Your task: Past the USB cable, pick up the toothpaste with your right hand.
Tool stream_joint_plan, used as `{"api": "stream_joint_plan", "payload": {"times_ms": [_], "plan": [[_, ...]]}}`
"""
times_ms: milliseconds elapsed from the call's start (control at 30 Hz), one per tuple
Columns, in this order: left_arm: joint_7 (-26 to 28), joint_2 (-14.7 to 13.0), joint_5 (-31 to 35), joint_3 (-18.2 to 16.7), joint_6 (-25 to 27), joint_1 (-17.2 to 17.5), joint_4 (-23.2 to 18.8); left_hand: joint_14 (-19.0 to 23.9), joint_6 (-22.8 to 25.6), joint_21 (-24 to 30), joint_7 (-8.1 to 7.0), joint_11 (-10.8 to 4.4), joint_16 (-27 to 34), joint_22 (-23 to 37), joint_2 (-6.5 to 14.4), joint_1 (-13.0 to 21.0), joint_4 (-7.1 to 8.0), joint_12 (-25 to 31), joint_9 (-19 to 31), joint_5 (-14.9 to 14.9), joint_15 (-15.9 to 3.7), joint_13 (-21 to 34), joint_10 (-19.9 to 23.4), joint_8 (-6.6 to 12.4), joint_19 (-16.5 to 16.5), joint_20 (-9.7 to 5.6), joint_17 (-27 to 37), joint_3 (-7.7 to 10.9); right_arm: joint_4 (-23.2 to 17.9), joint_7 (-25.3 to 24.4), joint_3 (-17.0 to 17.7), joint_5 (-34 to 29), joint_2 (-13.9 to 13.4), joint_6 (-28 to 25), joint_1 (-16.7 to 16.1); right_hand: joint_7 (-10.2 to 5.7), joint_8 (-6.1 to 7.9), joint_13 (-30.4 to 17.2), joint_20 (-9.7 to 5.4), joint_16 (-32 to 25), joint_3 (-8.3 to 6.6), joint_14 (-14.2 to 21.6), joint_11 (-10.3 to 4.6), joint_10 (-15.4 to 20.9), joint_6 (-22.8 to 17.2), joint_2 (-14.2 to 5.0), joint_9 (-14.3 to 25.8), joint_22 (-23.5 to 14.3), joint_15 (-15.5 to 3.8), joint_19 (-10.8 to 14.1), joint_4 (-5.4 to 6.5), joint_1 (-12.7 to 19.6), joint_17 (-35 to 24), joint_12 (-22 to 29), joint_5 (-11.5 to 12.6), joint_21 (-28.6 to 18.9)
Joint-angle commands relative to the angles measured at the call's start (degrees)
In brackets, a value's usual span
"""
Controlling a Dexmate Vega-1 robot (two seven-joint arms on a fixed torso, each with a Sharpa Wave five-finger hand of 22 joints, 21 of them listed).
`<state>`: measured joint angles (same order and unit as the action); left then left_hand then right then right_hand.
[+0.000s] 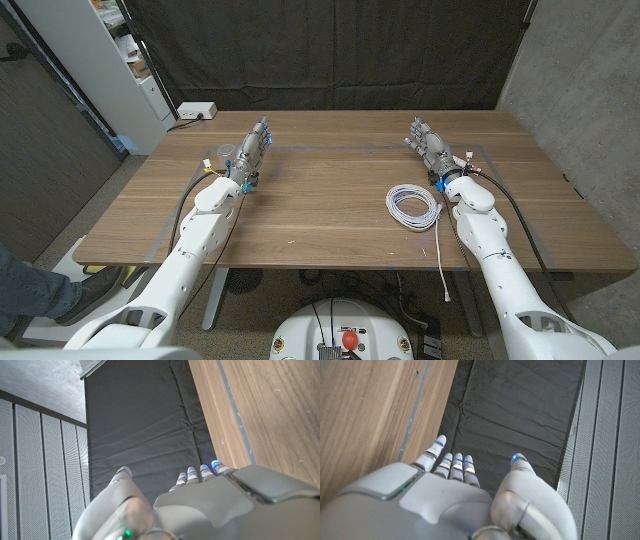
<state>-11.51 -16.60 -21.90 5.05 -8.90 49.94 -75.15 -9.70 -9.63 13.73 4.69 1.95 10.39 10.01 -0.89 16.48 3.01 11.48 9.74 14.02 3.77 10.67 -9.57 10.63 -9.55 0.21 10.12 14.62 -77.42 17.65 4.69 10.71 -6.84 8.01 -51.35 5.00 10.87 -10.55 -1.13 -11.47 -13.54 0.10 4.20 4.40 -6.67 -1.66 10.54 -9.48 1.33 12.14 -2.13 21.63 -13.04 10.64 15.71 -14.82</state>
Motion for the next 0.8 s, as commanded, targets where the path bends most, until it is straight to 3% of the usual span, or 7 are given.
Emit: {"api": "stream_joint_plan", "payload": {"times_ms": [33,800], "plan": [[-2.27,1.86,2.09,-2.73,0.86,0.59,-0.47,-3.9,-1.83,-0.09,-0.11,-0.15,0.37,0.09,0.15,0.46,-0.05,0.29,0.32,0.09,-0.04,0.19,-3.91,0.18,-4.91,0.45,0.21,0.3,-1.26,2.74,4.41,-5.66,4.83,0.33,-0.66,-0.4,0.26,-0.09,0.16,-0.23,-0.21,0.21,-0.18,0.24,0.01,0.14,0.21,-0.18,-0.15,0.63,-0.47,1.06,0.05,0.4,-0.27,0.12],[-3.13,1.93,3.48,-3.19,2.09,1.14,-2.21,-3.81,-1.53,-0.47,-0.08,-0.07,0.39,0.11,0.49,0.81,-0.44,0.35,0.33,-0.17,0.03,0.17,-3.71,0.22,-4.74,0.55,0.2,0.4,-3.39,4.01,6.5,-9.22,6.99,1.91,-1.17,-0.79,0.28,-0.15,0.14,-0.36,-0.36,0.57,-0.46,0.08,0.04,0.2,0.23,-0.19,-0.31,1.01,-1.06,1.6,0.23,0.37,-0.53,0.58]]}}
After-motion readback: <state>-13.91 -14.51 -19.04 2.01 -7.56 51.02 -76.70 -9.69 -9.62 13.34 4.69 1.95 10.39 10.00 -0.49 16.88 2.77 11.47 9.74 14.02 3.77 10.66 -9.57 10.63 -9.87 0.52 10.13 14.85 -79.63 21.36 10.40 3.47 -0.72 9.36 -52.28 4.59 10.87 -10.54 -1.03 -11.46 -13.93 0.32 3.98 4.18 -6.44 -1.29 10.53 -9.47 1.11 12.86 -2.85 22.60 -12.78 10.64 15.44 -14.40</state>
